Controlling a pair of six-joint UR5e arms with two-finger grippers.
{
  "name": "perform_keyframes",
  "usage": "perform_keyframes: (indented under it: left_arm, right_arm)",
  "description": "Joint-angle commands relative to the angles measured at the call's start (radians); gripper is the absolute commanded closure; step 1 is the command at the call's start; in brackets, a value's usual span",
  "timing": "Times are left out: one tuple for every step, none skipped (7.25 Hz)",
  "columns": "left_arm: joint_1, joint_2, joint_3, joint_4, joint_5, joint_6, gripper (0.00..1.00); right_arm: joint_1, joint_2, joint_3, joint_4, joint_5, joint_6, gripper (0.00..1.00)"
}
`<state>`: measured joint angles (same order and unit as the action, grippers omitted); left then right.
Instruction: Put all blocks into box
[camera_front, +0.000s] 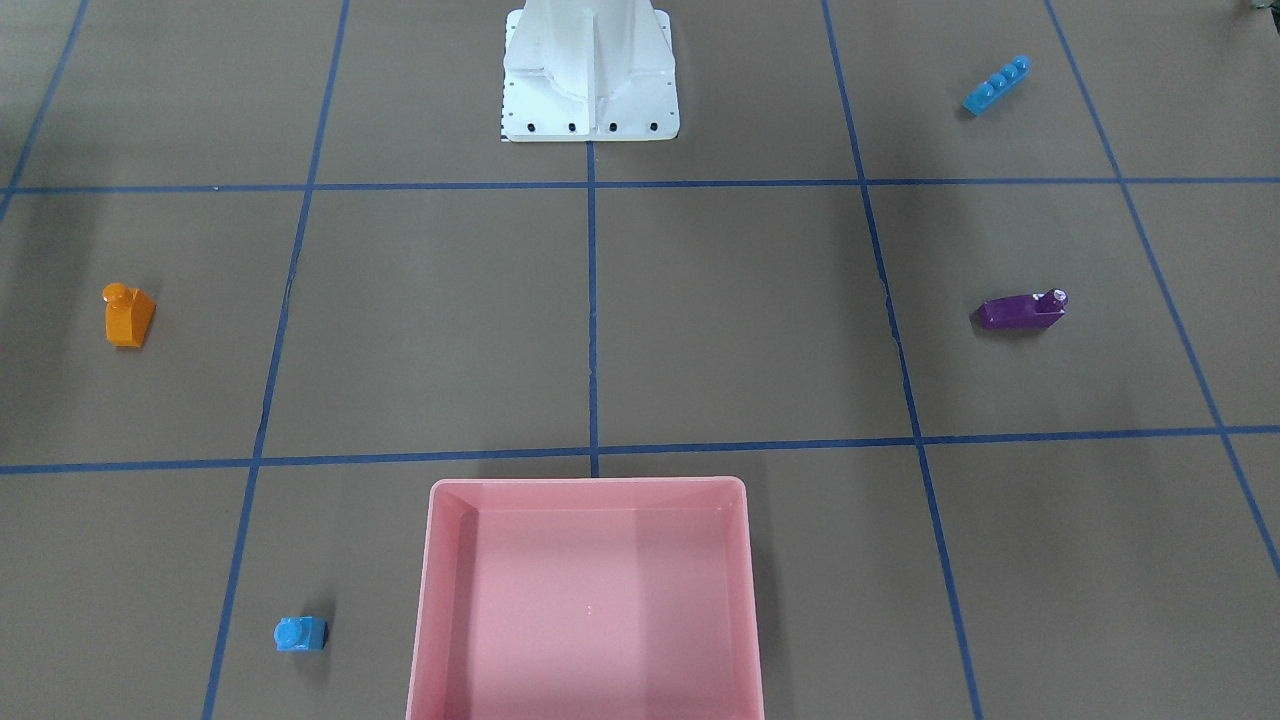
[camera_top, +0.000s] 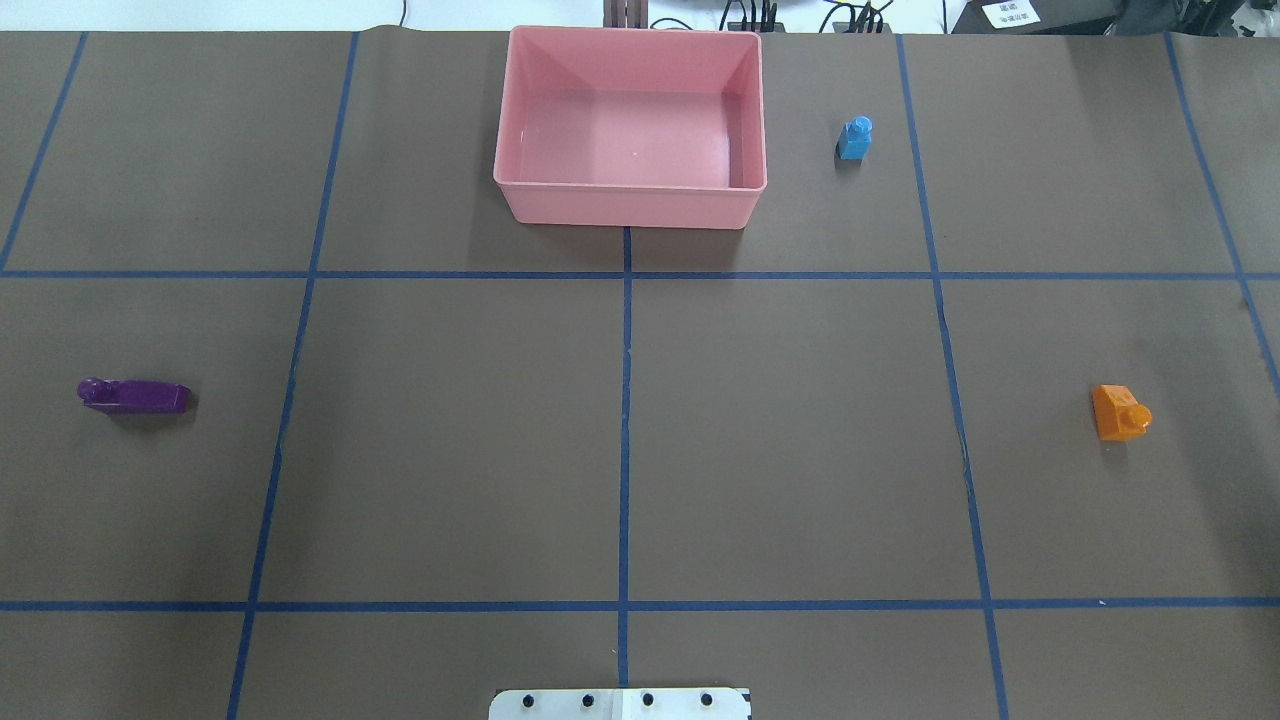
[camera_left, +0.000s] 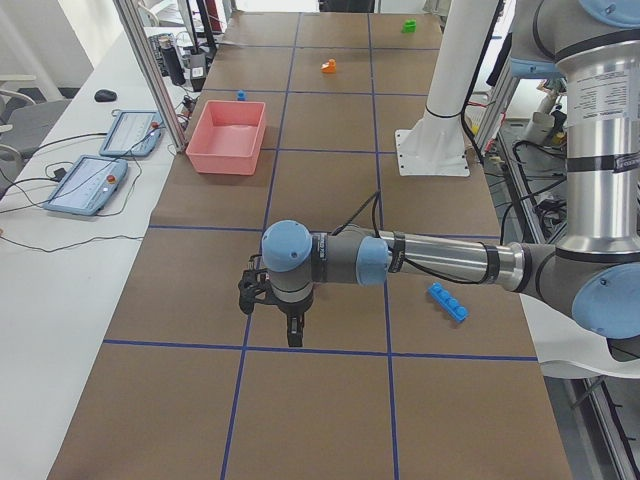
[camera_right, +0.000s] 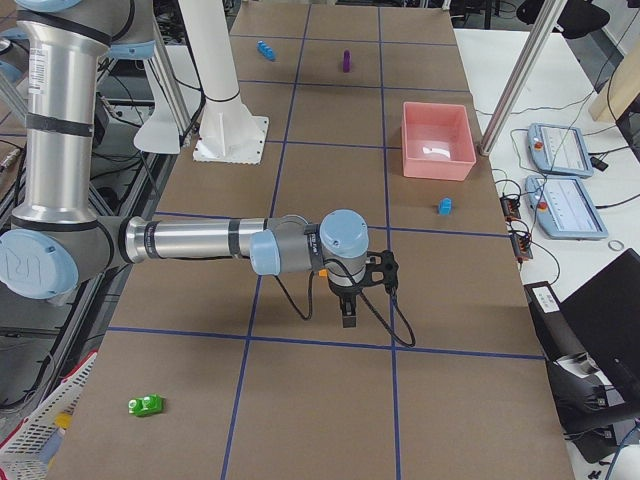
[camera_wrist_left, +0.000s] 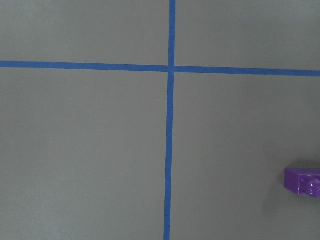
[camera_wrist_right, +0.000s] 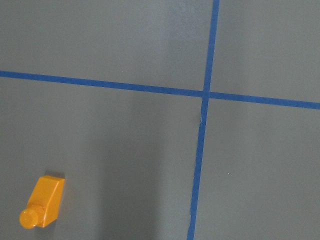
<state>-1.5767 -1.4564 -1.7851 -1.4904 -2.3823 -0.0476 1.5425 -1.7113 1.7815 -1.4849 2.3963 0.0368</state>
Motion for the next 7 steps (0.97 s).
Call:
perform_keyframes:
  left_arm:
    - [-0.006, 0.016, -0.007, -0.007, -0.006, 0.008, 0.0]
    - [-0.006, 0.024, -0.032, -0.005, -0.006, 0.006, 0.0]
    - [-0.018, 0.048, -0.08, -0.002, -0.006, 0.002, 0.0]
    - [-0.02, 0.129, -0.206, 0.001, -0.005, -0.001, 0.0]
    - [-0.019, 0.158, -0.217, -0.004, -0.009, -0.002, 0.0]
    - [-0.017, 0.168, -0.203, -0.005, -0.006, 0.002, 0.0]
    - [-0.02, 0.168, -0.214, -0.004, -0.009, 0.0, 0.0]
  right_arm:
    - [0.001, -0.017, 0.001, 0.002, -0.006, -0.003, 0.0]
    - [0.001, -0.027, 0.004, 0.002, 0.003, -0.003, 0.0]
    - [0.001, -0.031, 0.027, 0.0, 0.007, -0.005, 0.0]
    - [0.001, -0.047, 0.024, 0.0, 0.006, -0.002, 0.0]
    - [-0.001, -0.036, 0.026, 0.002, 0.006, -0.011, 0.0]
    - [-0.002, -0.053, 0.033, 0.002, 0.003, -0.014, 0.0]
    - [-0.002, -0.051, 0.029, 0.002, 0.007, -0.012, 0.0]
